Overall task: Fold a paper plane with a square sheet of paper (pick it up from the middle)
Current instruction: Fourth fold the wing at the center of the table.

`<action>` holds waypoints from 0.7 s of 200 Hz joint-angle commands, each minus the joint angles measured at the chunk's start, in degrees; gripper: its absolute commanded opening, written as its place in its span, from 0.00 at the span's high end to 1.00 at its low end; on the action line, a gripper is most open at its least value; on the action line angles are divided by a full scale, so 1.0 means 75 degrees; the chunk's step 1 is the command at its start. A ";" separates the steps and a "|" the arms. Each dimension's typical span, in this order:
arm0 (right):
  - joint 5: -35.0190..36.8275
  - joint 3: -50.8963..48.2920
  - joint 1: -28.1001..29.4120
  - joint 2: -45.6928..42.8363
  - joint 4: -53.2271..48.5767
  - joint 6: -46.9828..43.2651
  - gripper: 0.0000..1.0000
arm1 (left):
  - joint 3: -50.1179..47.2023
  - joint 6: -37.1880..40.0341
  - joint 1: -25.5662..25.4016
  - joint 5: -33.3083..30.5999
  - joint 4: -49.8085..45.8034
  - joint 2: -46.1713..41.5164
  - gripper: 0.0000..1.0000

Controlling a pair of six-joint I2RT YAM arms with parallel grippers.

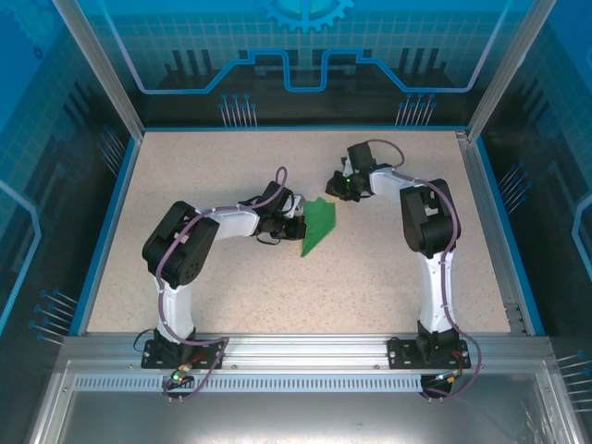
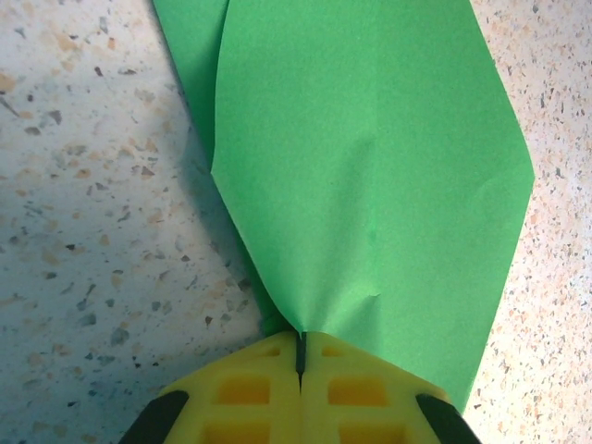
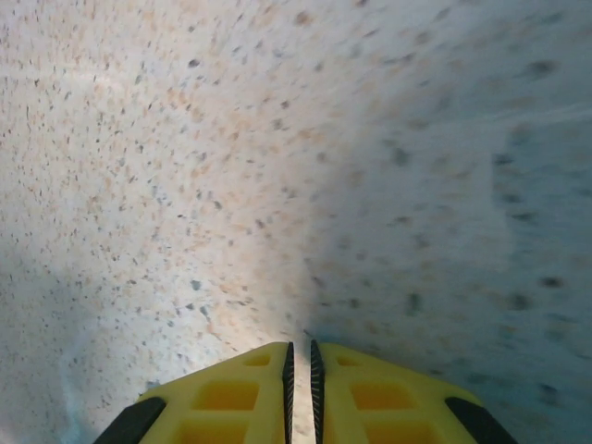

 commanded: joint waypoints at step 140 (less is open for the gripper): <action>-0.0762 -0.2818 0.1343 -0.1299 0.1844 0.0722 0.88 | -0.0100 0.0117 0.0061 0.0000 -0.1619 0.0260 0.89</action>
